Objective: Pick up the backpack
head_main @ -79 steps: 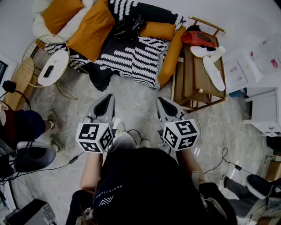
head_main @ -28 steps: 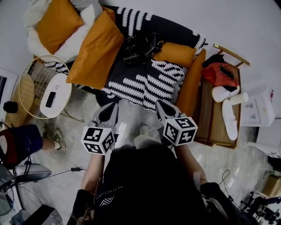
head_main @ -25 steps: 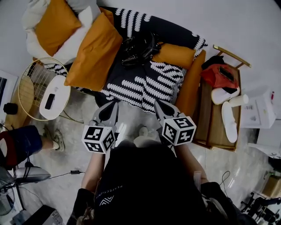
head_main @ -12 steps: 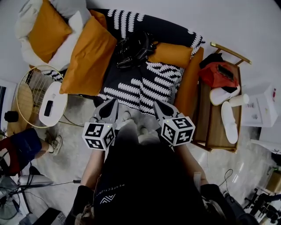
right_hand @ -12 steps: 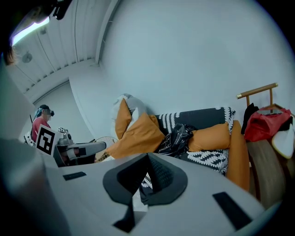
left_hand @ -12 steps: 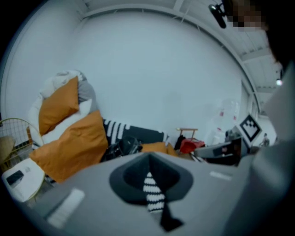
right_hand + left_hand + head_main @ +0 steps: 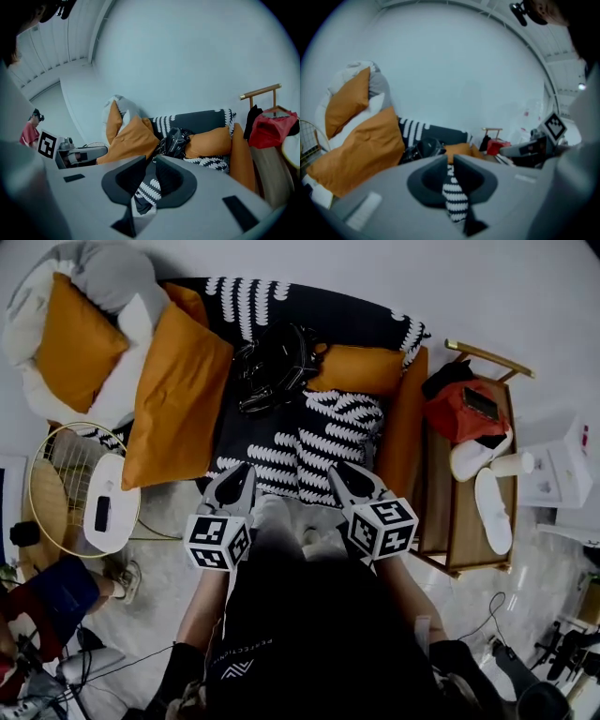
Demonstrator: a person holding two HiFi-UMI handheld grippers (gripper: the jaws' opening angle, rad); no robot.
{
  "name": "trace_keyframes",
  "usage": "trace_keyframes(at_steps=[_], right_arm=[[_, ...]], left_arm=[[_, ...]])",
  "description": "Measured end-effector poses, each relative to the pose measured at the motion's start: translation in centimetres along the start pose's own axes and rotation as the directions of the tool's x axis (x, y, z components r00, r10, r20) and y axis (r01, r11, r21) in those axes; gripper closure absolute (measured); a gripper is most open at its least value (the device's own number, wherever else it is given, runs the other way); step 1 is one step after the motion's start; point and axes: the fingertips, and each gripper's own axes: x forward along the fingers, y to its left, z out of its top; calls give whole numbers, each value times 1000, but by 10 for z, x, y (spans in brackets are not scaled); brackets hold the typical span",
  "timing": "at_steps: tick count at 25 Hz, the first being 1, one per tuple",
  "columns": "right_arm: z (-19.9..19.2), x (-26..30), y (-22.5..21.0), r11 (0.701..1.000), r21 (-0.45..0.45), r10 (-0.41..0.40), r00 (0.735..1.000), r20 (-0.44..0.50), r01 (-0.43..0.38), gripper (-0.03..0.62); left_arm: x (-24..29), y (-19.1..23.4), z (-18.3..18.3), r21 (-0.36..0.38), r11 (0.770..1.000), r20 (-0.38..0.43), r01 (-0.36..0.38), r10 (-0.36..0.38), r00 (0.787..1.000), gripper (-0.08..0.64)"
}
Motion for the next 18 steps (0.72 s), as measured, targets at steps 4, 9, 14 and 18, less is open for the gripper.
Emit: trace_keyframes(at_steps=[4,9,14,18], right_arm=[[11,31,-12,998,34,-48,999,-11,48,515],[24,83,-28,993,69,-92,995,-29,94,465],[29,138,-42,987,102,-122,991,-49,127,422],[30,173,-53,979,135,-148,988,-54,154,389]], left_arm=[[31,21,10,27,999,-45,42,-41,998,525],[67,55,19,27,997,-81,67,-65,995,491],[98,86,21,32,996,-108,81,-77,991,469],[120,101,17,31,995,-132,90,-85,988,459]])
